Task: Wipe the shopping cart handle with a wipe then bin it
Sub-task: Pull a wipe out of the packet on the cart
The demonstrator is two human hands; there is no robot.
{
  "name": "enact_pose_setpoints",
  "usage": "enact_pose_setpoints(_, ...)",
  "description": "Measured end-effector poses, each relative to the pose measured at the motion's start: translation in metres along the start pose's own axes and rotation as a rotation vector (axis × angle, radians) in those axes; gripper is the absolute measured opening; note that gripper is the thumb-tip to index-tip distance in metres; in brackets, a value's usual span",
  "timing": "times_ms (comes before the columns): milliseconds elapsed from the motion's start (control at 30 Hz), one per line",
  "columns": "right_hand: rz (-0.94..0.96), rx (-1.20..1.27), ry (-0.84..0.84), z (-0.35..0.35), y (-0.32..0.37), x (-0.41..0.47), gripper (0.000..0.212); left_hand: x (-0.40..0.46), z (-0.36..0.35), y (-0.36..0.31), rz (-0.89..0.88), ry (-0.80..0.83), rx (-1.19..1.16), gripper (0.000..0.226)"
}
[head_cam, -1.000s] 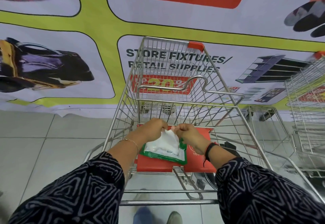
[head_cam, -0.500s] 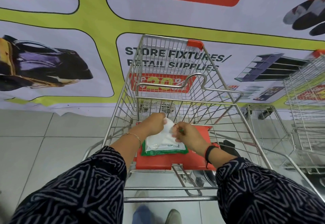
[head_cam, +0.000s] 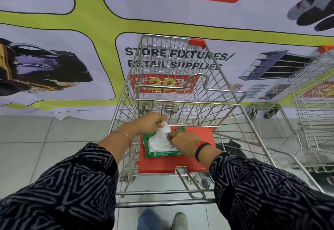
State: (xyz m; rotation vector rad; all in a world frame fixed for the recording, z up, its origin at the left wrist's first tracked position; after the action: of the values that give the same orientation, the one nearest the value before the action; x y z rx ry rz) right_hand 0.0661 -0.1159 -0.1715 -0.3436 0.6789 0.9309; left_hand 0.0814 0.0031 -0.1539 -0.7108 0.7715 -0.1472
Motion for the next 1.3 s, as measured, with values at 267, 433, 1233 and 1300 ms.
enact_pose_setpoints(267, -0.045, -0.083, 0.023, 0.002, -0.002, -0.003, 0.039, -0.015, 0.011, 0.009, -0.008, -0.084, -0.103, 0.029)
enact_pose_setpoints(433, -0.052, -0.071, 0.055, 0.001, -0.002, -0.002, 0.036, -0.024, 0.02, 0.0, -0.019, -0.062, -0.037, 0.036)
enact_pose_setpoints(1233, -0.026, 0.42, 0.144, 0.021, 0.0, -0.034, 0.056, -0.13, 0.083, -0.06, -0.098, -0.132, -0.275, 0.022)
enact_pose_setpoints(1300, 0.036, 0.614, 0.018, 0.039, -0.003, -0.06, 0.063, -0.144, 0.078, -0.077, -0.1, -0.127, -0.257, 0.019)
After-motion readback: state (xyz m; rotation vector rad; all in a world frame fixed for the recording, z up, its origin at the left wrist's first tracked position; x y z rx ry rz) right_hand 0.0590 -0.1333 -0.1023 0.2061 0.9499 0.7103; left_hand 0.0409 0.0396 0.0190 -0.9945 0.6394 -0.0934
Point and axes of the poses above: each hand's wrist, its own x-axis towards the middle knuckle, its own z-axis out of the back of the hand, y = z × x, the point moved 4 cm from there along x, towards the middle knuckle, and after that the axes turned 8 degrees about y, right-handed, at the moved point
